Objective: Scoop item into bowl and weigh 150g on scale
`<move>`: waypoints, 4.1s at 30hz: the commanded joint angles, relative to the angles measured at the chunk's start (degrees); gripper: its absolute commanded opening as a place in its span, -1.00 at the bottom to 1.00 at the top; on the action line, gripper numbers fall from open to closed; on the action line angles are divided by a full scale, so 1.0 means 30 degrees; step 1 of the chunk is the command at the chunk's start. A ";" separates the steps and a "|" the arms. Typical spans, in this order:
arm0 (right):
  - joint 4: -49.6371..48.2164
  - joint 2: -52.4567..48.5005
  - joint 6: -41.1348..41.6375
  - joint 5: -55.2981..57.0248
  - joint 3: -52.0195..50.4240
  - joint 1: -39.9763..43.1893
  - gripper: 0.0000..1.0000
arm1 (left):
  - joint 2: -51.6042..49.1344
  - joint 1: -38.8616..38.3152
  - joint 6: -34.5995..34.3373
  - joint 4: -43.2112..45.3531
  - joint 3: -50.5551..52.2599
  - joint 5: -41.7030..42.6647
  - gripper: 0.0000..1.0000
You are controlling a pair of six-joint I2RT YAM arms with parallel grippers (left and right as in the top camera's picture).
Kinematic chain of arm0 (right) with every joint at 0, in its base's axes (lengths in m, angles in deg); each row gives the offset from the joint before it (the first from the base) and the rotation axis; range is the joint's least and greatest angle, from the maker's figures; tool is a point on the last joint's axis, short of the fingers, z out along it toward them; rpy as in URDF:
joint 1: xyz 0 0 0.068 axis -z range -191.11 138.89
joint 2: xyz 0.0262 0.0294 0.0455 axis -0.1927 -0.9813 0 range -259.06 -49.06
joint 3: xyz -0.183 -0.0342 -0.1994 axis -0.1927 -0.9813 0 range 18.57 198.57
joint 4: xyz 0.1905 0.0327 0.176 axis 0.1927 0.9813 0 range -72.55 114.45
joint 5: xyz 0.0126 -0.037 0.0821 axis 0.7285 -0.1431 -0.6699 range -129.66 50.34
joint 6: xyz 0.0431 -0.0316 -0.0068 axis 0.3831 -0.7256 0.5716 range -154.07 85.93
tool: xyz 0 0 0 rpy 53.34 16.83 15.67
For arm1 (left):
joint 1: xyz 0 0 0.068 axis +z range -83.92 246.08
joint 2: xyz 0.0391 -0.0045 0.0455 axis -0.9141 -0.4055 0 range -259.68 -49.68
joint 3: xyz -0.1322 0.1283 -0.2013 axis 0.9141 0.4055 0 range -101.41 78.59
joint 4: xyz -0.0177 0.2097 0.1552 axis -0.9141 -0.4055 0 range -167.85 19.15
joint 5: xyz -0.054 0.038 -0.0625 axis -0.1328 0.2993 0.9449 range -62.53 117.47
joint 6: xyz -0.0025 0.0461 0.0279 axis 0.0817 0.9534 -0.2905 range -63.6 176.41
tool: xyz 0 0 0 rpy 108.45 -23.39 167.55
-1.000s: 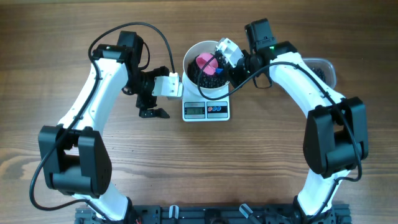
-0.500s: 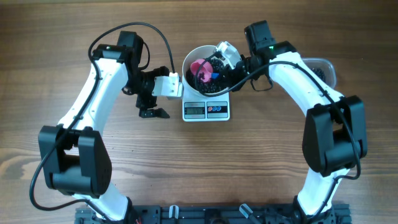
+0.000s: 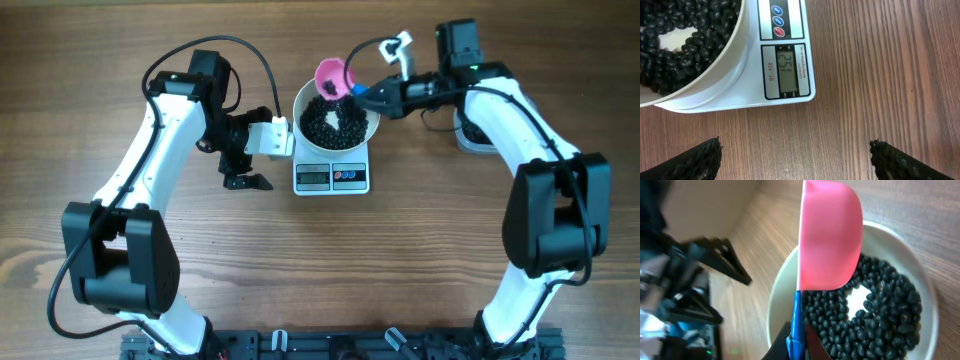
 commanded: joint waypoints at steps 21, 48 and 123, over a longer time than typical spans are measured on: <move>-0.2076 -0.0408 0.3228 -0.2353 -0.0058 0.0525 -0.91 | -0.0007 -0.0051 -0.0036 -0.0007 0.0117 0.0022 1.00; 0.1086 -0.0408 -0.0350 0.2164 -0.0058 -0.0510 -0.91 | -0.0007 -0.0058 -0.0036 -0.0007 0.0117 0.0029 1.00; 1.1475 -0.1661 -0.9799 1.0987 0.5195 -0.3606 -0.91 | -0.0007 -0.0051 -0.0036 -0.0007 0.0117 0.0022 1.00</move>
